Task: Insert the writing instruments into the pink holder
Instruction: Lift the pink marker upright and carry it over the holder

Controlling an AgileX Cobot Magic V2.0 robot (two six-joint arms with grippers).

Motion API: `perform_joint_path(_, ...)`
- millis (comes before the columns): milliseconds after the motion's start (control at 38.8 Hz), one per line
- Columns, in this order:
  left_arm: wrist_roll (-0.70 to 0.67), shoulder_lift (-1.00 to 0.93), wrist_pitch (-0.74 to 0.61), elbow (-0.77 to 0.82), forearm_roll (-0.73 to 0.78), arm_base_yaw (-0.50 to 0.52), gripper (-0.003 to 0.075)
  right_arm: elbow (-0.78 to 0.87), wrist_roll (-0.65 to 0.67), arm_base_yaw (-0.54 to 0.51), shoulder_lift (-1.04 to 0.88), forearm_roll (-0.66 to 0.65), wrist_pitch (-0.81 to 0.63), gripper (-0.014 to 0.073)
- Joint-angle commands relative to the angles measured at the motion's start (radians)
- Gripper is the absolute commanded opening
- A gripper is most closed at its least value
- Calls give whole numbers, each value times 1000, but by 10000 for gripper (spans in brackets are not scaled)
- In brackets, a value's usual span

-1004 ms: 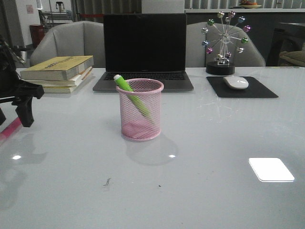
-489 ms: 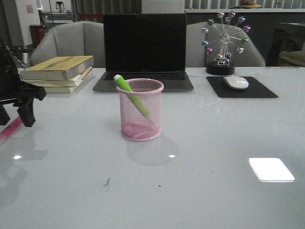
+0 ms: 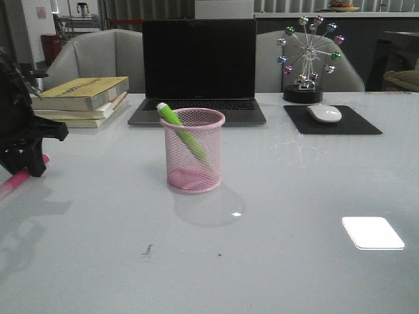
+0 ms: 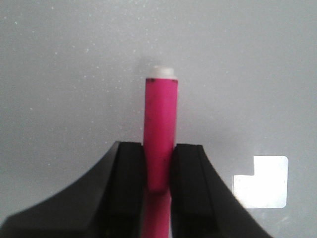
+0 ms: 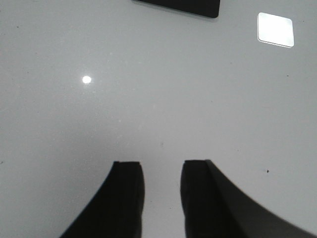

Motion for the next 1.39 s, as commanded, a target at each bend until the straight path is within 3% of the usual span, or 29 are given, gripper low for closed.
perform_joint_path(0, -2, -20, 12, -16, 0, -25, 93, -27, -9, -6, -14, -11, -55, 335)
perform_joint_path(206, -2, -86, -46, -65, 0, -77, 93, -27, -9, -6, -14, -11, -44, 335)
perform_joint_path(438, -2, -249, -226, -86, -17, -137, 93, -27, -9, -6, -14, -11, -41, 335)
perform_joint_path(747, -2, -386, -432, -86, -153, -205, 92, -27, -9, -6, -14, -11, -41, 335)
perform_joint_path(1081, -2, -391, -799, -54, -169, -383, 92, -27, -9, -6, -14, -18, -41, 335)
perform_joint_path(1236, -6, -391, -1055, 47, -225, -459, 92, -27, -9, -6, -14, -21, -39, 335)
perform_joint_path(1365, -16, -387, -1146, 134, -238, -491, 92, -27, -9, -6, -14, -33, -34, 335)
